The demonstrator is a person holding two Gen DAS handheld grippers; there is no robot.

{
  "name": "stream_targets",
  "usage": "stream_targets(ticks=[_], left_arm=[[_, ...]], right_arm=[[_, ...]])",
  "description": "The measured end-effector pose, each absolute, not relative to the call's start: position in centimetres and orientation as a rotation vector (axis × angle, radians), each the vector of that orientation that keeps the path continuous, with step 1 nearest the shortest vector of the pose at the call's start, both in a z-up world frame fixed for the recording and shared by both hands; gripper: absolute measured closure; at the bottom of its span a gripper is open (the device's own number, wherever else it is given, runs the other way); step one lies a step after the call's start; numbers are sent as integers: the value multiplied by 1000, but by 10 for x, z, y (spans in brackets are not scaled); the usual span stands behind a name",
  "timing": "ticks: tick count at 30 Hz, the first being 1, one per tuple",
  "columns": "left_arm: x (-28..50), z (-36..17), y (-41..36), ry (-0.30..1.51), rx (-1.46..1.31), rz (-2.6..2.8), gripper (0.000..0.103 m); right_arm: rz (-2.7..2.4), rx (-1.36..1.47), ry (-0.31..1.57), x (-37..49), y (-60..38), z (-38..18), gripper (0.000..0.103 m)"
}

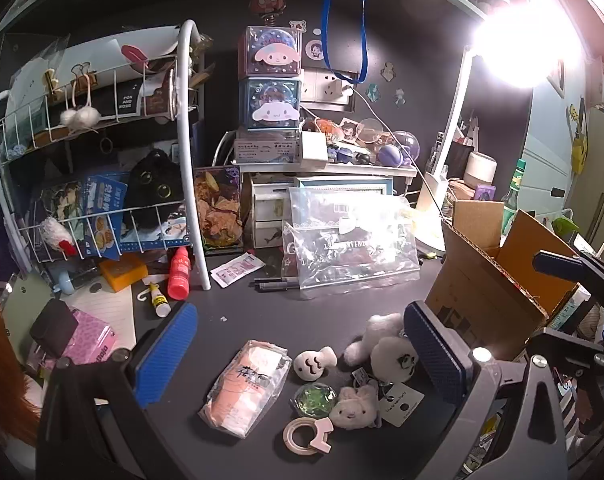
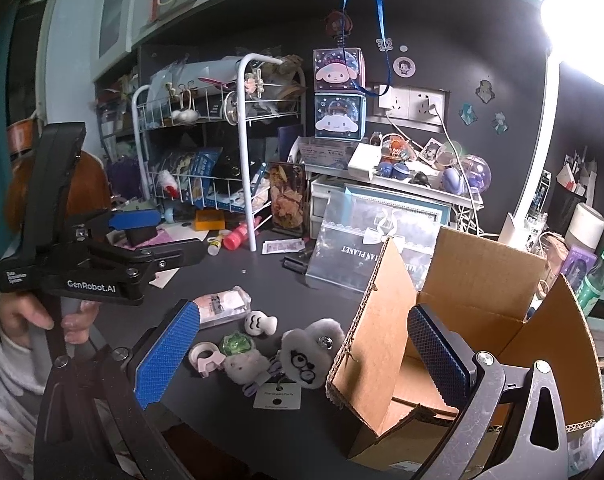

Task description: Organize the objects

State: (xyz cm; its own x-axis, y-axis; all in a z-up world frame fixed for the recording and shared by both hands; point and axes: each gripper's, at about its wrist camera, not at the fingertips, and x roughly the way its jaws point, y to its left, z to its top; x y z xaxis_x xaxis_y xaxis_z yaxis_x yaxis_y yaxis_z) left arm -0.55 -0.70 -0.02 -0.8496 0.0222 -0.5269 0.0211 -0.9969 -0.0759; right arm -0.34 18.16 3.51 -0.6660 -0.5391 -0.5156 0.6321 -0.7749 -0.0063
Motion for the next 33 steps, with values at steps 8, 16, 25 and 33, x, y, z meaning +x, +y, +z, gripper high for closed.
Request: stream_targets(ticks=[8, 16, 25, 33], left_arm=[[-6, 0, -7, -124, -861, 3019, 0], [-6, 0, -7, -129, -863, 3014, 0], [-5, 3, -6, -124, -857, 3020, 0], [-2, 3, -15, -121, -837, 3022, 0]], right_arm=[[-2388, 657, 239, -3, 183, 35, 0], [-2390, 662, 236, -3, 184, 35, 0], [-2373, 643, 222, 1, 184, 37, 0], [-2331, 584, 247, 19, 170, 45, 0]])
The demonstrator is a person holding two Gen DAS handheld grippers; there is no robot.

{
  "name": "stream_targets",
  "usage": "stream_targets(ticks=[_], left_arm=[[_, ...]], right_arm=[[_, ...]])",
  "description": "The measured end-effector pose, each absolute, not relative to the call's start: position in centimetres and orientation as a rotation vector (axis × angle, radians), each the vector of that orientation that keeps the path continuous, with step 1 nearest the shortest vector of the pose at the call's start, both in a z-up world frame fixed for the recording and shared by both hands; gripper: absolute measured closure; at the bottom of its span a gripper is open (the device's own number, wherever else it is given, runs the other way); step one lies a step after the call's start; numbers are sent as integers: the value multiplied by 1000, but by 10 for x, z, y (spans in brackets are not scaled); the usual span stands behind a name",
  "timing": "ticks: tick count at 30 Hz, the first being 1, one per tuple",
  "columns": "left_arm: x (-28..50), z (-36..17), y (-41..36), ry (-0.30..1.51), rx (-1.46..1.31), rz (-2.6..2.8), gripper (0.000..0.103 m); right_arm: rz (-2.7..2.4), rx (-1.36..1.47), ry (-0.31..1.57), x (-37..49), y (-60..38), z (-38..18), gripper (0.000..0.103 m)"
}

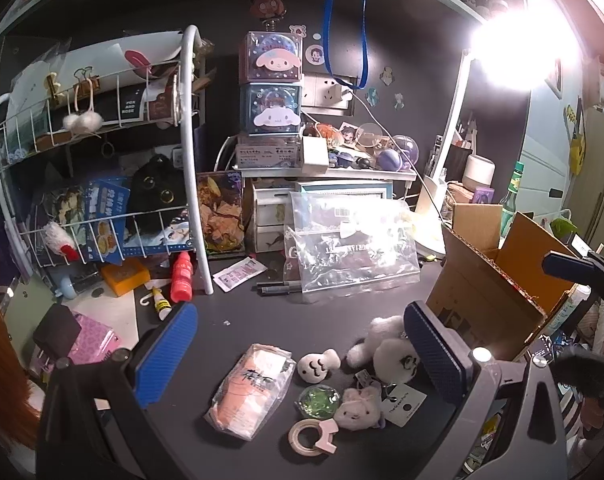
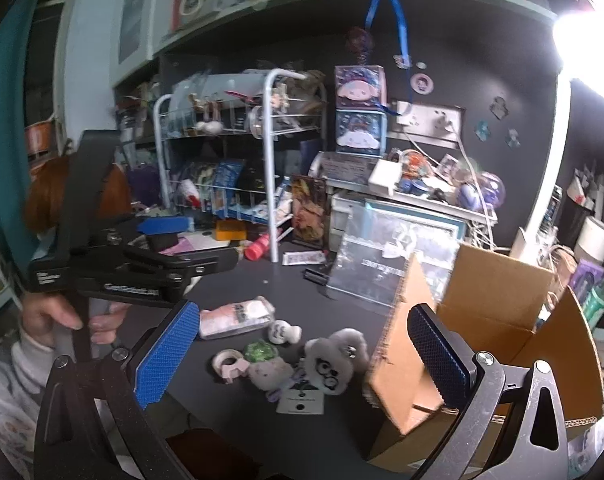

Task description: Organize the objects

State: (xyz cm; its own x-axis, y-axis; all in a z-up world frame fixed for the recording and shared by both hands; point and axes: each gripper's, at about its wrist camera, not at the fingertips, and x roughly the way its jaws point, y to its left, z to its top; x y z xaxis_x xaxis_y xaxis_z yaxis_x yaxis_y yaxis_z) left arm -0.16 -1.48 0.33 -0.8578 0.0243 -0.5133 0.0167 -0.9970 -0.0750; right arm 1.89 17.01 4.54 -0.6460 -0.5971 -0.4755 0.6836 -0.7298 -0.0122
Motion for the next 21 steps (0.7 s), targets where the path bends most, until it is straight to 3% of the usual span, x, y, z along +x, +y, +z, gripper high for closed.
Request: stream_targets(ticks=[7, 10, 12, 21], left_arm=[[9, -5, -43, -94, -841, 3058, 0], [14, -14, -58, -110, -856, 3036, 0], [15, -22, -64, -102, -887, 3016, 0], [19, -60, -73, -135, -986, 2889, 0]], right_arm=[[-2190, 483, 213, 49, 138, 37, 0], [-2130, 527, 223, 57, 118, 12, 11], [-2091, 604, 187, 54, 108, -10, 26], [-2129, 811, 177, 34, 89, -90, 40]])
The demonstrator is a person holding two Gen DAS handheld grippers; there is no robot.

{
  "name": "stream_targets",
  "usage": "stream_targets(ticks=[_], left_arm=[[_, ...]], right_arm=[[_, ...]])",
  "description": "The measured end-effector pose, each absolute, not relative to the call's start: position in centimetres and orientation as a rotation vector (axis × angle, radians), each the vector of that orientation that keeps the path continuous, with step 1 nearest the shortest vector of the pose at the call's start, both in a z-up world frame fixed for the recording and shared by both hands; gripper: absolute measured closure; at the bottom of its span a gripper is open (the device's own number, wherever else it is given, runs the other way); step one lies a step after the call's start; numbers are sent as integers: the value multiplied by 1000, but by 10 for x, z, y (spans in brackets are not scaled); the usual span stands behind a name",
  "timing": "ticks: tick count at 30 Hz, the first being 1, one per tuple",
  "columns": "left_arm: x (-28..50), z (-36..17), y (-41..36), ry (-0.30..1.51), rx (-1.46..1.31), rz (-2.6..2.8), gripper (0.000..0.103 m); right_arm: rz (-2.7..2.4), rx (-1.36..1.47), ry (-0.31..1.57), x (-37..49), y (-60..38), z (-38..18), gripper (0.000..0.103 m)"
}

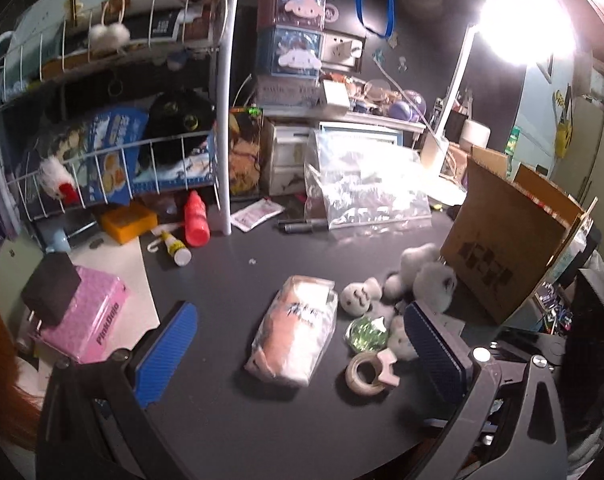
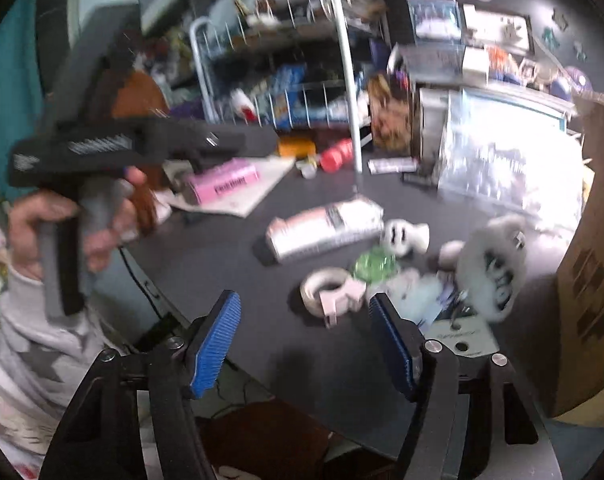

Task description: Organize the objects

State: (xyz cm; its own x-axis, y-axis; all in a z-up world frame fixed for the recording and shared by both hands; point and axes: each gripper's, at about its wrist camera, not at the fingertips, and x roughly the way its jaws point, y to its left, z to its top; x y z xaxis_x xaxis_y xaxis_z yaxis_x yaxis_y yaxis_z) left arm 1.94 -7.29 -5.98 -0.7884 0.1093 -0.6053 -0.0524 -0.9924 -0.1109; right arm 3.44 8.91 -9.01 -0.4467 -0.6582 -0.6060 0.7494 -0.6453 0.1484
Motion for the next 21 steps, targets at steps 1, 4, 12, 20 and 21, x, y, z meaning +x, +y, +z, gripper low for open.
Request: stream_targets(ticks=[1, 4, 12, 20, 21], left_arm=[[19, -62, -72, -125, -996, 2890, 0], [18, -70, -71, -85, -1037, 2880, 0], [21, -83, -70, -54, -1099, 2786, 0], [17, -97, -73, -96, -1137, 2647, 0], [16, -99, -72, -95, -1142, 2630, 0]], right_arm=[[-2133, 820, 193, 32, 86, -94, 41], [-2145, 830, 236, 27, 75, -105, 42], [-2163, 844, 308, 9, 62, -120, 44], [-2211, 785, 386, 9, 54, -121, 66], [-2208, 779, 388, 10, 54, -121, 70]])
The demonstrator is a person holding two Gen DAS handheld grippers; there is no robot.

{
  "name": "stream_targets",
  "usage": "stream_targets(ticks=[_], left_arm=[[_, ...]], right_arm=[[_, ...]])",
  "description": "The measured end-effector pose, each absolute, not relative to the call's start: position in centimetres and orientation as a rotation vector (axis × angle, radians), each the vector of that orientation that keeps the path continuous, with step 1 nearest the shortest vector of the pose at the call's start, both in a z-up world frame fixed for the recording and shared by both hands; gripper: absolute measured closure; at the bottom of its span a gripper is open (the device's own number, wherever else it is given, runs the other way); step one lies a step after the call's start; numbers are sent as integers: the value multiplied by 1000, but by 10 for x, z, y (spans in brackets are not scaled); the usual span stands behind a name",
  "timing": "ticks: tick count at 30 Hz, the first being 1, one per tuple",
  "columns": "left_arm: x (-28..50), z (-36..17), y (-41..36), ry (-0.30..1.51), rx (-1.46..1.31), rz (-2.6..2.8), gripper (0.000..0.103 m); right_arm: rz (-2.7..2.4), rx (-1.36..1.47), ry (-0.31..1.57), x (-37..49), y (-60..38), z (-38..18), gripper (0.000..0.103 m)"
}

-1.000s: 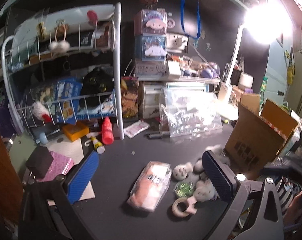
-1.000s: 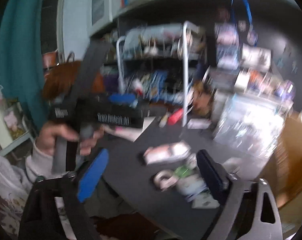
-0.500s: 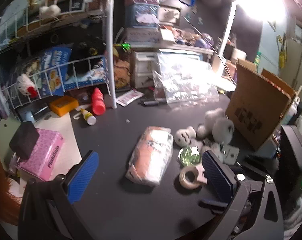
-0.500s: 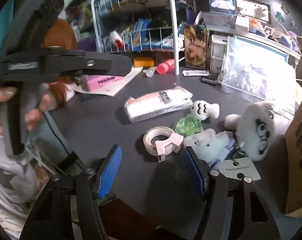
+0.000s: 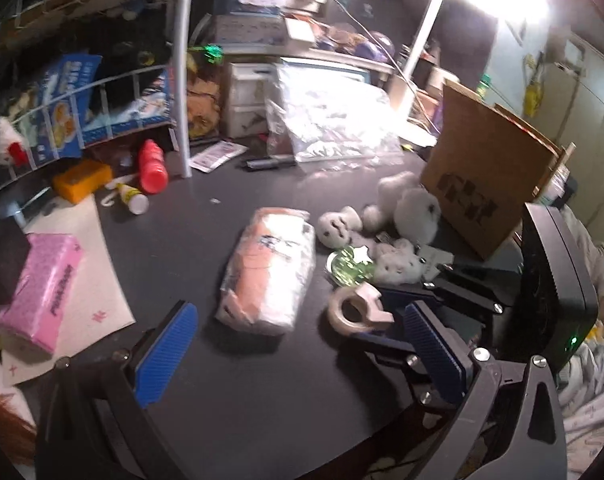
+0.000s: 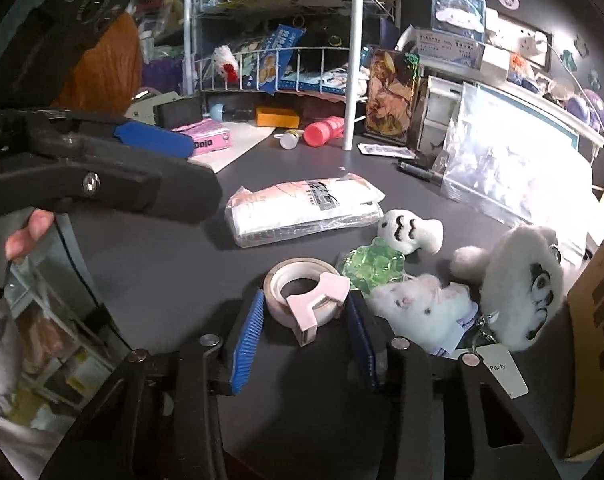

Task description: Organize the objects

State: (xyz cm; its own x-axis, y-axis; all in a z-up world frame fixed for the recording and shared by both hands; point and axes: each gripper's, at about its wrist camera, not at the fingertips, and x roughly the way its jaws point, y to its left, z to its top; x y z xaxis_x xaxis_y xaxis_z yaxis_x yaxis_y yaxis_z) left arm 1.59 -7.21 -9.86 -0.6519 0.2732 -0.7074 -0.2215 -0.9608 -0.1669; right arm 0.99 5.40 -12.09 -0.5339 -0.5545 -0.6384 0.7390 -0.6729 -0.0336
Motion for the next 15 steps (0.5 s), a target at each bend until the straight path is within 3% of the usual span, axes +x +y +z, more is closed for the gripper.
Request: stream_targets(ticks=[2, 8, 10, 11, 12, 15], left_arm=[[14, -100, -71, -116, -1156, 2593, 0], [9, -99, -71, -145, -1202, 2551, 0], [10, -98, -71, -146, -1201, 2552, 0], [9, -99, -72, -155, -1202, 2550, 0], [9, -99, -73, -162, -1202, 2547, 0], [9, -101, -74, -176, -1211, 2540, 0]], right_arm=[[-2193, 770, 388, 11, 54, -121, 81], [-2178, 752, 426, 13, 52, -120, 80], [-2175, 768, 419, 8, 52, -120, 64], [-2177, 776, 416, 5, 52, -120, 48], [-2173, 788, 413, 2, 51, -120, 43], [-2159, 799, 420, -2, 47, -119, 43]])
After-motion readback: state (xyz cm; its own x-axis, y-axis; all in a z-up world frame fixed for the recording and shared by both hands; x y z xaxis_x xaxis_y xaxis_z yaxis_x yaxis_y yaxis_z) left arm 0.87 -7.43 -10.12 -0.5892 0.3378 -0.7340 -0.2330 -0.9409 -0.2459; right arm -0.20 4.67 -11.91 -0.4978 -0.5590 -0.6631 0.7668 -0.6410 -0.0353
